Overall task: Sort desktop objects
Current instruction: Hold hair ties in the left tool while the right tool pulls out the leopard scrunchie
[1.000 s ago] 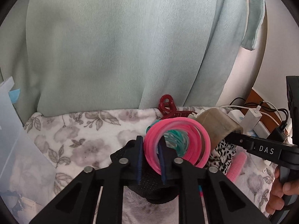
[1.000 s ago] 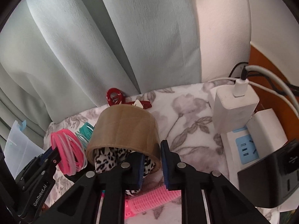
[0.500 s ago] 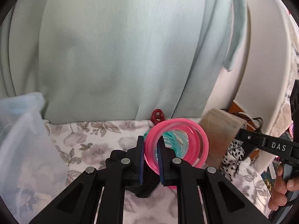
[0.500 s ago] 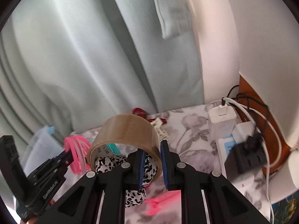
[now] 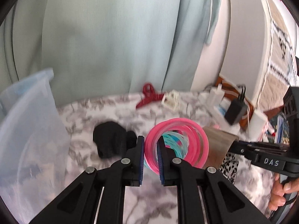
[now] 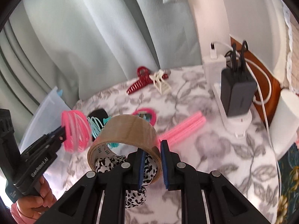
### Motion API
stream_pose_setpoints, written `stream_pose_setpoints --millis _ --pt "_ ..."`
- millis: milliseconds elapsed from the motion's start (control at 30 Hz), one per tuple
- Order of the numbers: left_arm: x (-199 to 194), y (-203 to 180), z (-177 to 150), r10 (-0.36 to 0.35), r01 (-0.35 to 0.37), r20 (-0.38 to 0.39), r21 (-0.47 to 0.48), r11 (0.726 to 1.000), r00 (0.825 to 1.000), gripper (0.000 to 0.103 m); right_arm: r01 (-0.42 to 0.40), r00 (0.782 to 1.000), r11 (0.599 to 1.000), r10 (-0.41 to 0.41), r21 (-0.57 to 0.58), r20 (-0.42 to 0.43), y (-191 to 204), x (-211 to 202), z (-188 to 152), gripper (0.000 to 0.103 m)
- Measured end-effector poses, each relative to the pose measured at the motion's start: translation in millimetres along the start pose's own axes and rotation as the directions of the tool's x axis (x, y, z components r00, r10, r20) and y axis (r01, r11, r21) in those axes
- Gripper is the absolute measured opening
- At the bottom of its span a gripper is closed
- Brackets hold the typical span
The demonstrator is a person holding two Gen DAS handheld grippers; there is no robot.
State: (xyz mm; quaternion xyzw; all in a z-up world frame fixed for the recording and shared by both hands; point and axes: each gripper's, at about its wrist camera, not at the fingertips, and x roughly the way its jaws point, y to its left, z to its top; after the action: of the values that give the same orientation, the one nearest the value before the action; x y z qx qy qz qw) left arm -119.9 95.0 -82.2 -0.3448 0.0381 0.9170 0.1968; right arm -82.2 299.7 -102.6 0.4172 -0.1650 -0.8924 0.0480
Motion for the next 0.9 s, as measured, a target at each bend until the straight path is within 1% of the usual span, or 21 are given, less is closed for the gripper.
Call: stream_pose_setpoints --millis 67,167,233,267,433,533,600,633,700,833,900 --pt "3 2 -9 0.006 -0.006 -0.032 -0.001 1.000 0.999 0.013 0.001 1.000 1.000 -0.001 0.001 -0.030 1 2 -10 0.018" --pt "1 0 -22 0.005 -0.006 -0.072 -0.014 1.000 0.997 0.013 -0.001 0.999 1.000 0.000 -0.011 -0.047 4 0 -19 0.018" --pt "0 -4 -26 0.005 -0.006 -0.082 -0.011 1.000 0.997 0.013 0.005 0.998 1.000 -0.005 -0.004 -0.055 3 -1 -22 0.018" --pt "0 -5 -28 0.005 -0.006 -0.087 -0.009 1.000 0.996 0.013 0.007 0.998 1.000 -0.007 -0.001 -0.058 2 -1 -23 0.020" --pt "-5 -8 -34 0.005 -0.007 -0.099 -0.013 1.000 0.995 0.013 0.025 0.997 1.000 -0.026 -0.005 -0.078 6 -7 -30 0.021" --pt "-8 -7 -35 -0.003 0.001 -0.101 -0.024 1.000 0.995 0.013 0.007 0.995 1.000 -0.006 0.012 -0.104 9 -9 -38 0.026" --pt "-10 -7 -36 -0.001 -0.002 -0.101 -0.023 1.000 0.995 0.013 -0.011 0.994 1.000 0.014 0.026 -0.105 9 -13 -42 0.031" --pt "-11 -7 -37 -0.001 -0.001 -0.101 -0.027 1.000 0.995 0.013 -0.020 0.994 0.999 0.023 0.029 -0.103 10 -15 -44 0.035" --pt "-13 -6 -39 -0.004 0.001 -0.104 -0.033 0.999 0.995 0.013 -0.044 0.994 0.999 0.047 0.031 -0.103 13 -16 -48 0.045" --pt "-16 -5 -41 -0.006 0.002 -0.108 -0.039 0.999 0.994 0.013 -0.043 0.992 0.999 0.045 0.022 -0.118 19 -14 -55 0.050" --pt "-19 -3 -42 -0.007 0.002 -0.108 -0.046 0.999 0.994 0.013 -0.040 0.988 0.999 0.045 0.035 -0.146 20 -10 -59 0.050"
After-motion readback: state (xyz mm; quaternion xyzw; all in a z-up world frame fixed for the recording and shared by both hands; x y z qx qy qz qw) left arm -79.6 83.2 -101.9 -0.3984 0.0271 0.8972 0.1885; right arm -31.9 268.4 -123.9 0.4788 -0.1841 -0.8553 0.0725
